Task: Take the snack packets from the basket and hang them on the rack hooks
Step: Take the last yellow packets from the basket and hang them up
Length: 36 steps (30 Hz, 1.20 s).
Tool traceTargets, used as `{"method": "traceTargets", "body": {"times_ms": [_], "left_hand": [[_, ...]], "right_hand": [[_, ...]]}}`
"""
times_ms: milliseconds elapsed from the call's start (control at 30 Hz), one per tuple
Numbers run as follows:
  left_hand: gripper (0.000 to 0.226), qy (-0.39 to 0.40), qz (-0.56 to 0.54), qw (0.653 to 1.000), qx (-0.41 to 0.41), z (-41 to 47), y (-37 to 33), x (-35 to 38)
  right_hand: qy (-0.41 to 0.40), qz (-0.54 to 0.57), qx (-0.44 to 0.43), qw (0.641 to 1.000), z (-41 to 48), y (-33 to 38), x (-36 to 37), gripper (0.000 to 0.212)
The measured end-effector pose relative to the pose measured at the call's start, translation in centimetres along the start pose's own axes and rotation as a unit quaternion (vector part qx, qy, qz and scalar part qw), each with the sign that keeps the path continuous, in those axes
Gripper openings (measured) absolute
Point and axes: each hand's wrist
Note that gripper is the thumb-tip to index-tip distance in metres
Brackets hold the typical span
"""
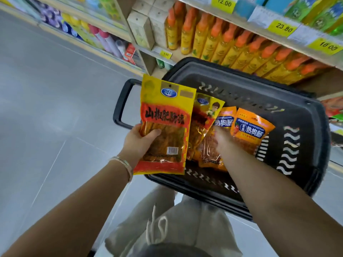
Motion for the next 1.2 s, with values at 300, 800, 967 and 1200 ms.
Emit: {"method": "traceTargets", "body": {"times_ms": [300, 800, 967, 1200], "left_hand": [[0.029, 0.007, 0.022, 1.000, 0.013, 0.8, 0.7, -0.5], [0.058, 0.028, 0.002, 0.998, 0.063, -3.1, -2.6, 0.4], [0.056, 0.061, -0.011, 0.987, 0.148, -7.7, -5.8, 3.1], [0.035, 0.183, -0.089, 0.953, 0.224, -18.3, -9.2, 9.6]], "right_hand": [[-0.008, 0.027, 0.023, 0.999, 0.3, 0.1, 2.6, 0.036], [-0.134, 0.224, -0.074, 0.963, -8.5, -3.3, -11.5, 0.039], [-0.191, 0.238, -0.206, 0.930, -12.2, -3.6, -18.5, 0.020], [-0.235, 0.267, -0.339, 0.871, -16.5, -7.2, -31.7, 0.033]]}}
Point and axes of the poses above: each hand's wrist, its own z-axis towards the middle knuckle, its own x-axis out of the palm, y = z × x, and after that the axes turned 10 degrees about -y, right-handed
